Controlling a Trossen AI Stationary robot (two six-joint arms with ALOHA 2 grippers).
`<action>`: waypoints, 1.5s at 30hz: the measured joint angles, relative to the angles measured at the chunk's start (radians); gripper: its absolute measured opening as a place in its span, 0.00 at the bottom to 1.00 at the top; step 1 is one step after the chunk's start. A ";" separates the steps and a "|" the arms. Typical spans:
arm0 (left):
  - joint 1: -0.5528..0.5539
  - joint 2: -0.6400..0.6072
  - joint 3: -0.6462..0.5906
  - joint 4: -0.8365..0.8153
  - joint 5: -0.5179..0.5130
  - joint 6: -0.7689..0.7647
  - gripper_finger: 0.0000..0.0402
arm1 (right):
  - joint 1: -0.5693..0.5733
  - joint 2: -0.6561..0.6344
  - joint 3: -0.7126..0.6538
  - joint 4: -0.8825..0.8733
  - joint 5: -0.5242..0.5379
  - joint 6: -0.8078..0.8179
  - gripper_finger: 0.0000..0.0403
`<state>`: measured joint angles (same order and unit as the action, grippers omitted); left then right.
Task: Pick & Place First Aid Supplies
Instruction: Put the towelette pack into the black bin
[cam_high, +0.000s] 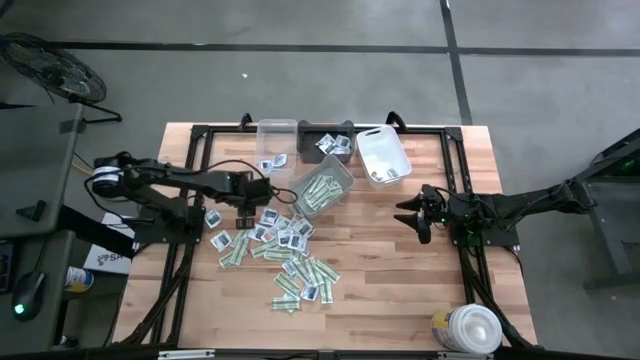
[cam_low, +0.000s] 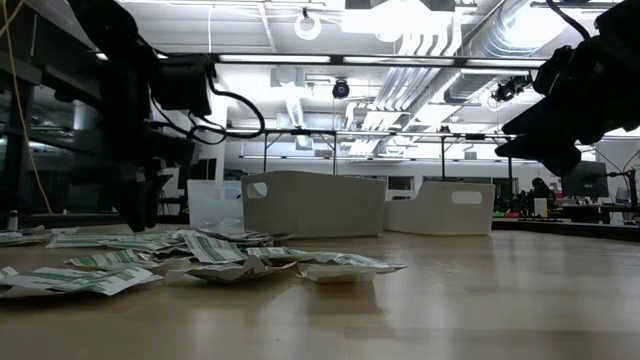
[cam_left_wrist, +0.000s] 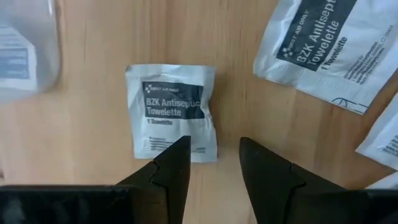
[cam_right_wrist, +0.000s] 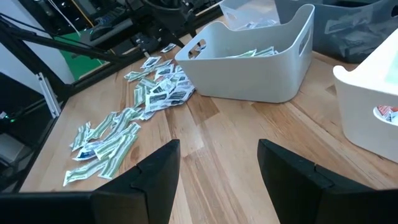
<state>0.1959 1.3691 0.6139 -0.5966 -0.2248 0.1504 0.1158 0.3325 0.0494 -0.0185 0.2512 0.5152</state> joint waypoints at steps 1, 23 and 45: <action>0.000 0.007 0.002 0.000 0.000 -0.002 0.34 | 0.000 0.000 0.000 0.000 0.000 0.000 0.52; 0.000 0.112 0.004 -0.014 0.020 -0.134 0.24 | 0.000 0.000 0.000 0.000 0.000 0.000 0.52; 0.001 0.039 0.066 -0.197 0.065 -0.137 0.00 | 0.000 0.000 0.002 0.000 0.000 0.000 0.52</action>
<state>0.1971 1.4079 0.6797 -0.7940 -0.1595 0.0135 0.1154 0.3323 0.0509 -0.0185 0.2512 0.5156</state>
